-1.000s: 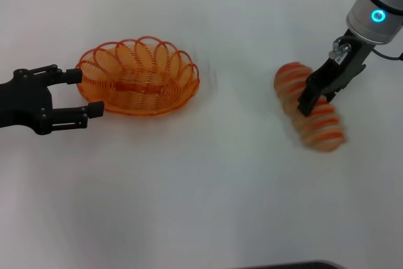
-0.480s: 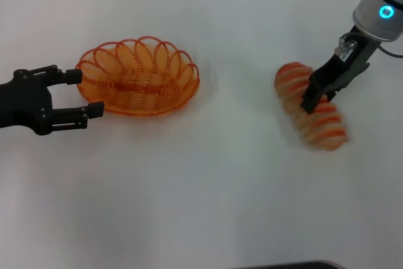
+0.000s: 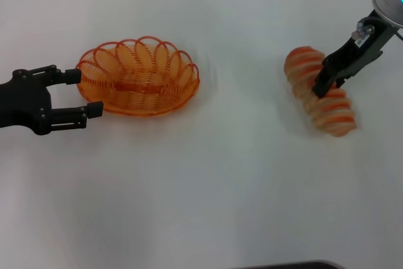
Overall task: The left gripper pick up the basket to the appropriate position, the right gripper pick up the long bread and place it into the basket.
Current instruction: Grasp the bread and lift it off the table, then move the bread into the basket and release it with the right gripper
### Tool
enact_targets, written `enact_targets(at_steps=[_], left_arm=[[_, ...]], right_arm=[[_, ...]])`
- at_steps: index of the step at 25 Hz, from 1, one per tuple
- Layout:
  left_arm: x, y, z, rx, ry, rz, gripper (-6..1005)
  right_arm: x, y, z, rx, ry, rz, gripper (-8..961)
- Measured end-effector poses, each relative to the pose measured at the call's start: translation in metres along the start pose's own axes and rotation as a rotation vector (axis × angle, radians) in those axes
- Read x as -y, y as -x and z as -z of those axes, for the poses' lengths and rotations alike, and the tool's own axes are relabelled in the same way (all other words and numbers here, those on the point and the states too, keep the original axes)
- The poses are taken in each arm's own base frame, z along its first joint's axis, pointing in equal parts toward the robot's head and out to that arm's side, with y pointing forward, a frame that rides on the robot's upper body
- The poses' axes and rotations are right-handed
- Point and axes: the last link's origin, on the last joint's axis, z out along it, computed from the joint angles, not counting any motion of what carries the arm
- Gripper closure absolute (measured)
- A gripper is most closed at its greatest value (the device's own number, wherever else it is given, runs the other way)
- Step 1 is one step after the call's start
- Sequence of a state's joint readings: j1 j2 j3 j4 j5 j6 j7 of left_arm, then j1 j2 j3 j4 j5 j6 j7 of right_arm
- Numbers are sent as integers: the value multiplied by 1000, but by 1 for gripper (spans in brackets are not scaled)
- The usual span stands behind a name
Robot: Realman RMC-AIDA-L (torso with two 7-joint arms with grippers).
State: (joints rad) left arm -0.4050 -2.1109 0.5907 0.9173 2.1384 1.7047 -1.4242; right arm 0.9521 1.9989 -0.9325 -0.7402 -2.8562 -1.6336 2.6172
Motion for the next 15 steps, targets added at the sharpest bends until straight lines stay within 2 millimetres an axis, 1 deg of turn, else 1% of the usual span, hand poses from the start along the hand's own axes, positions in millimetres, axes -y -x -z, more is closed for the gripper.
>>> enact_targets(at_steps=[4, 10, 15], left_arm=[[0, 0, 0, 2, 2, 4, 157], [-1, -2, 0, 1, 9, 2, 158], [0, -2, -1, 0, 11, 2, 157]], right_arm=[[5, -2, 3, 10, 1, -9, 587], [7, -3, 3, 9, 2, -7, 638], [8, -3, 5, 14, 4, -6, 659]])
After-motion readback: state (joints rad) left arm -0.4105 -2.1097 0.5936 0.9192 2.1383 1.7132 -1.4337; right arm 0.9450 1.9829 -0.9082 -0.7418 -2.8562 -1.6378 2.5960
